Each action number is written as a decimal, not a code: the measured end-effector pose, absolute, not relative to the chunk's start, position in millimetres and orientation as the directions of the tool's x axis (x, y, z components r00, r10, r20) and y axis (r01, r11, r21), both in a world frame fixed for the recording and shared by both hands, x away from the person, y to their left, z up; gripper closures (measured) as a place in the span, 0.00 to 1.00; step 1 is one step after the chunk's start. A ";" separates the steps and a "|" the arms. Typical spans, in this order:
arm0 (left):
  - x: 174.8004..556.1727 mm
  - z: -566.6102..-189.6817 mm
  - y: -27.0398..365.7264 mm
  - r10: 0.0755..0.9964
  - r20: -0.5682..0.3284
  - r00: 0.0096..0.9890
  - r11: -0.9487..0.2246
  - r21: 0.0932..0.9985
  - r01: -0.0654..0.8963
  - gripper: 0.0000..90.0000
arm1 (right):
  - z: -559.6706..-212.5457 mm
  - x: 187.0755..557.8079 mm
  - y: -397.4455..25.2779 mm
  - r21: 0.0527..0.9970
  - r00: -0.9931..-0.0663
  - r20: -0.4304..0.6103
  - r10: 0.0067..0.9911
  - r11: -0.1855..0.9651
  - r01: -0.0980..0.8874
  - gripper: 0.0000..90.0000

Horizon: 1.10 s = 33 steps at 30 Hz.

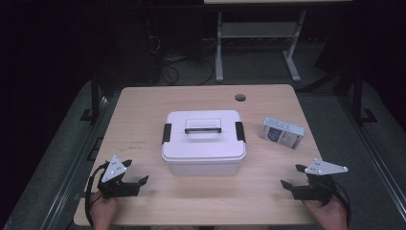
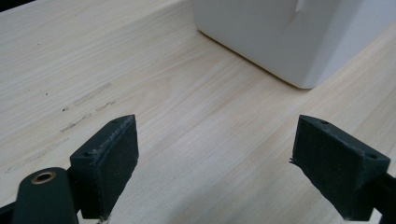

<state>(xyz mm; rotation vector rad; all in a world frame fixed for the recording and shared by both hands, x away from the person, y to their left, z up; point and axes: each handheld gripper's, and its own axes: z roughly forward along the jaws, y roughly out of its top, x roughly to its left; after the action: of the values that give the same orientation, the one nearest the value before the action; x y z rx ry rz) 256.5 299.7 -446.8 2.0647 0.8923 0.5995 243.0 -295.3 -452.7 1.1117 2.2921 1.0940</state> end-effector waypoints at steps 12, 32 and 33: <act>258.4 -448.1 298.7 0.762 0.101 0.640 -0.435 0.812 0.390 0.15 | -441.7 245.2 -302.3 0.732 -0.655 0.041 0.754 0.423 0.533 0.19; 257.9 -447.2 298.8 0.761 0.103 0.640 -0.434 0.815 0.385 0.15 | -381.1 274.7 -288.7 0.552 -0.820 -0.006 0.573 0.685 0.475 0.19; 257.9 -447.2 299.1 0.762 0.104 0.639 -0.433 0.815 0.384 0.15 | -379.5 276.0 -287.5 0.544 -0.826 -0.003 0.564 0.694 0.472 0.19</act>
<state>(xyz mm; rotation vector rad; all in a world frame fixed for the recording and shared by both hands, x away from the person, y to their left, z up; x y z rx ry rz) 257.9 299.1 -447.2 2.0569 0.8928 0.5995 276.0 -287.5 -379.5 0.8427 2.7324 0.8069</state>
